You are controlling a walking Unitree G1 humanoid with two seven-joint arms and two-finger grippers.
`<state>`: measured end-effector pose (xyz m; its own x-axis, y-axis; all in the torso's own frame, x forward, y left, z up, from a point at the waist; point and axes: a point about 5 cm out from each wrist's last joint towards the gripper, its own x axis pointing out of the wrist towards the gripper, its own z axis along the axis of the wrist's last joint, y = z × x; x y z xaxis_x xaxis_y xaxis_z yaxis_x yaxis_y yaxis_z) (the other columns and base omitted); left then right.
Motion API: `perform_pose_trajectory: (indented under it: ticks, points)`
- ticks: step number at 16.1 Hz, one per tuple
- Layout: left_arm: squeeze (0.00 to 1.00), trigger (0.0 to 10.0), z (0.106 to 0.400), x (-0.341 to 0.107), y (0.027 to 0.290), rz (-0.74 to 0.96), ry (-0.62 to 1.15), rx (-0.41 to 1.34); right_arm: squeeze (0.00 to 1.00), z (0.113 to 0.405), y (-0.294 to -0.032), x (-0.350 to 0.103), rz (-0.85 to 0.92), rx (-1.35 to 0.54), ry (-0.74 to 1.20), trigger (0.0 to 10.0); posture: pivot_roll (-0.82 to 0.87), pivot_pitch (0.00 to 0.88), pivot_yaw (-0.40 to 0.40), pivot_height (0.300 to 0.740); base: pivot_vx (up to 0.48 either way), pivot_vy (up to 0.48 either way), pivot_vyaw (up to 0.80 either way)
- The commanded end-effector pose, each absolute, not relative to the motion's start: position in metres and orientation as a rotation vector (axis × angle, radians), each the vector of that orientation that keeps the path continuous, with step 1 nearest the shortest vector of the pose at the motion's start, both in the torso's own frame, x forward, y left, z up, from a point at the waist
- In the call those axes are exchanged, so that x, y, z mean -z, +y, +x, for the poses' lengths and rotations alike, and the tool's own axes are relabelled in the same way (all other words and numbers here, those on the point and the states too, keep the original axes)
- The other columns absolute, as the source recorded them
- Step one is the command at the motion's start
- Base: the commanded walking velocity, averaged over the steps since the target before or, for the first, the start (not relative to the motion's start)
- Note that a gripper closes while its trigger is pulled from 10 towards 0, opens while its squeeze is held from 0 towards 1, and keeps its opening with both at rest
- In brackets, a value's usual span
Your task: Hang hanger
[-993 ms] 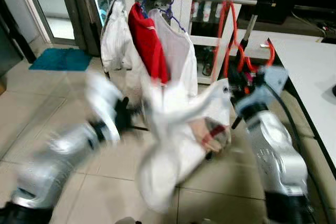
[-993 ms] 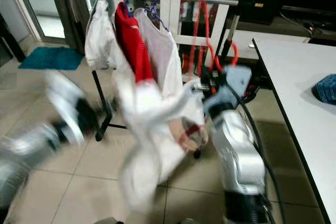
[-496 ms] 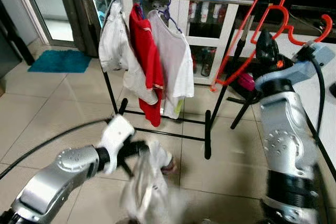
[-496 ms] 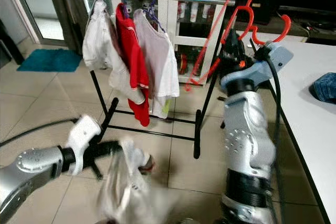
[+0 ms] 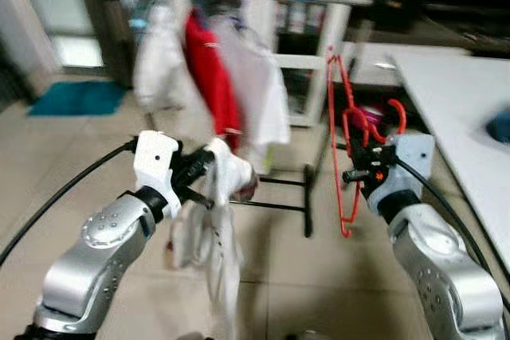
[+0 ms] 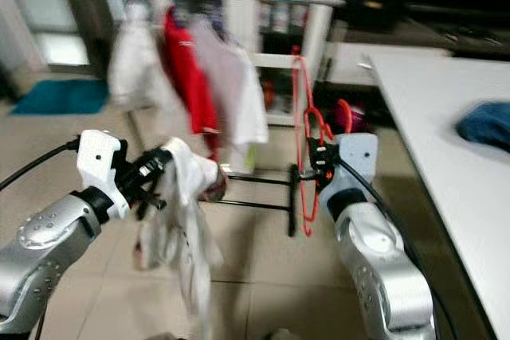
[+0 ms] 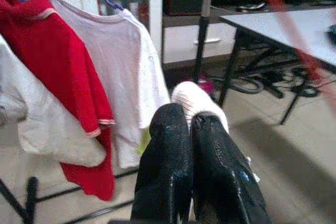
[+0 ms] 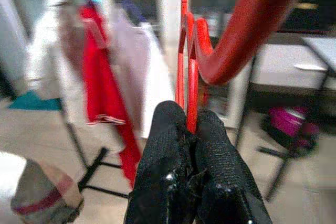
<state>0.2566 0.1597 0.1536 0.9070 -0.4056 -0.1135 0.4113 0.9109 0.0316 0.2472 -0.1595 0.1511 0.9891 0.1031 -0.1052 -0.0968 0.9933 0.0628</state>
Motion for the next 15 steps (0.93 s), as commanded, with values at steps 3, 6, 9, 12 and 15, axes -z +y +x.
perform_pose_trajectory:
  ticks: [3,6,9,12,15]
  points:
    - [0.0,10.0,0.264,-0.165,0.158,0.098,0.059,0.361,0.0,0.244,-0.164,-0.157,0.119,-0.059,0.117,10.0,-0.08,0.063,0.003,0.74,0.0,0.0,-0.79]
    - [0.0,10.0,0.261,-0.165,0.152,0.101,0.06,0.349,0.0,0.242,-0.163,-0.154,0.16,-0.055,0.128,10.0,-0.06,0.08,-0.017,0.74,0.0,0.0,-0.79]
    - [0.0,10.0,0.261,-0.162,0.155,0.111,0.064,0.288,0.0,0.246,-0.163,-0.155,0.129,-0.027,0.131,10.0,-0.07,0.08,-0.032,0.74,0.0,0.0,-0.8]
    - [0.0,10.0,0.269,-0.162,0.155,0.126,0.06,0.263,0.0,0.246,-0.17,-0.156,0.084,0.005,0.122,10.0,-0.09,0.076,-0.017,0.74,0.0,0.0,-0.8]
    - [0.0,10.0,0.272,-0.166,0.157,0.073,0.05,0.239,0.0,0.246,-0.161,-0.163,0.056,-0.058,0.098,10.0,-0.09,0.08,-0.009,0.74,0.0,0.0,-0.8]
